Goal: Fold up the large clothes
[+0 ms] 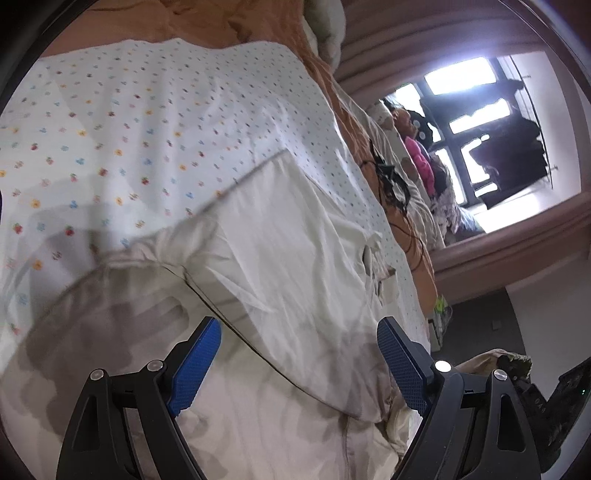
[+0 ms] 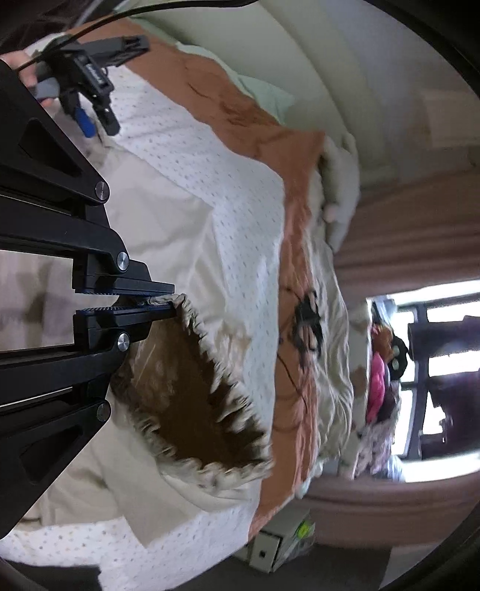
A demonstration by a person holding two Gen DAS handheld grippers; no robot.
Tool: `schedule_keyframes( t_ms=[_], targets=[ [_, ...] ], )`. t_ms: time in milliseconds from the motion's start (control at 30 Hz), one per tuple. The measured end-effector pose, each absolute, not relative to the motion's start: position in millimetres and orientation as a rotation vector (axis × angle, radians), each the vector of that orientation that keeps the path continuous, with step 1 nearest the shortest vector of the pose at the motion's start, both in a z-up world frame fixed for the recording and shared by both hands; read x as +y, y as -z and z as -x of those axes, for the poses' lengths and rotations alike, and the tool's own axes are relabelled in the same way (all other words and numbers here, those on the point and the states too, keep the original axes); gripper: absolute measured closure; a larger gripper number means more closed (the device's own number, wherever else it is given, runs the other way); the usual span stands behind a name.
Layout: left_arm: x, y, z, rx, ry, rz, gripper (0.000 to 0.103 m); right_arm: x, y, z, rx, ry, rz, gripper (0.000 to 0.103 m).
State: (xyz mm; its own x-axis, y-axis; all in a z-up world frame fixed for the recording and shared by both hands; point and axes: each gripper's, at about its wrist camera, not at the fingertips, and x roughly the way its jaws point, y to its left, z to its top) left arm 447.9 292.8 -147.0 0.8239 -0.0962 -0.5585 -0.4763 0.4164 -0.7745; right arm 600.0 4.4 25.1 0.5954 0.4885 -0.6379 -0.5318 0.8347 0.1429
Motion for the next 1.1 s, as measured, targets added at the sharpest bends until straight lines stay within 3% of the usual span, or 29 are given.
schedule_keyframes(
  t_ms=[167, 300, 333, 400, 467, 1100],
  targets=[
    [302, 148, -443, 0.578, -0.284, 1.14, 0.016, 34, 7, -594, 0.765, -0.693, 0.029, 0.097],
    [306, 151, -442, 0.582, -0.302, 1.143, 0.016, 44, 36, -593, 0.832, -0.765, -0.058, 0.089],
    [307, 152, -442, 0.584, -0.307, 1.144, 0.016, 41, 43, -594, 0.857, -0.786, -0.104, 0.083],
    [307, 153, -441, 0.586, -0.319, 1.142, 0.016, 30, 56, -592, 0.891, -0.803, -0.212, 0.047],
    [308, 153, -442, 0.59, -0.327, 1.132, 0.016, 14, 64, -583, 0.871, -0.78, -0.286, 0.039],
    [226, 151, -501, 0.757, -0.219, 0.814, 0.016, -178, 130, -598, 0.983, -0.34, -0.568, 0.039]
  ],
)
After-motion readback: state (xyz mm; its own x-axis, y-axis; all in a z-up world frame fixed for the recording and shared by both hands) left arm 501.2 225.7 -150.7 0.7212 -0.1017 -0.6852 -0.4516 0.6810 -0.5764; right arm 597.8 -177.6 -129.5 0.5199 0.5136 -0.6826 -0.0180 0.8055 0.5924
